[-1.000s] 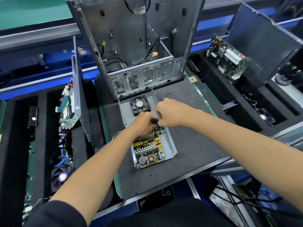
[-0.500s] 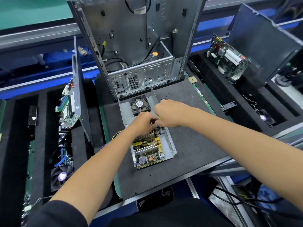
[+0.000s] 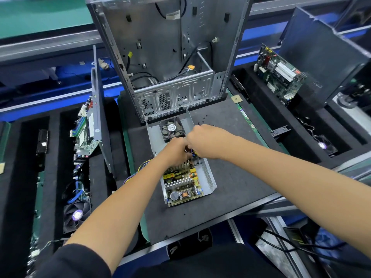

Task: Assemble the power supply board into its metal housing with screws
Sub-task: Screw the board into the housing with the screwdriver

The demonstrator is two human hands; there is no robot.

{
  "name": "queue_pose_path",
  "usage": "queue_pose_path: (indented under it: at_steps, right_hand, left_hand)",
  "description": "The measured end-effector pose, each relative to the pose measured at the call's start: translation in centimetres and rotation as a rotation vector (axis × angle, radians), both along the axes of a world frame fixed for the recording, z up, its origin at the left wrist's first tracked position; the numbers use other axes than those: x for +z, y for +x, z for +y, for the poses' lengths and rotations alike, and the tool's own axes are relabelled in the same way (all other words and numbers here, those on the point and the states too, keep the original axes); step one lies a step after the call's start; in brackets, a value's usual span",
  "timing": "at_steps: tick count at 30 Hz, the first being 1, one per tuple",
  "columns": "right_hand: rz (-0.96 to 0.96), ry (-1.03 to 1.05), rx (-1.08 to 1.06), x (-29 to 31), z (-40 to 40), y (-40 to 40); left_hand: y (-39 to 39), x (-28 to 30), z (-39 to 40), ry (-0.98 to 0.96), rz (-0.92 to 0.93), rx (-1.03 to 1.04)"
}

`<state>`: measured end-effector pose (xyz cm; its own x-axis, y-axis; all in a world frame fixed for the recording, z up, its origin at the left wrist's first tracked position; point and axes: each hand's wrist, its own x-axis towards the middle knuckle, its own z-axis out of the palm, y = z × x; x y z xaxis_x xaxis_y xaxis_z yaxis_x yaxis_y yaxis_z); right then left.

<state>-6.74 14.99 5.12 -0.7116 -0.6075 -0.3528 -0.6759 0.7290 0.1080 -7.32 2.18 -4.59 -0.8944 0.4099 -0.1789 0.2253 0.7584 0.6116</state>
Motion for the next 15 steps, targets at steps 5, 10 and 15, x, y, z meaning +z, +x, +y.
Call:
queue_pose_path:
  at_steps: [5,10,15]
  right_hand:
    - [0.027,0.008,-0.010,-0.5,0.0,0.4]
    - [-0.082,-0.097,-0.109,-0.4,0.6,0.2]
    - [-0.076,-0.167,-0.199,0.1,1.0,0.0]
  left_hand:
    - [0.2,0.0,-0.1,-0.016,0.020,0.008]
    - [0.2,0.0,-0.1,0.015,0.039,-0.035]
    - [0.2,0.2,-0.2,0.043,0.023,-0.055]
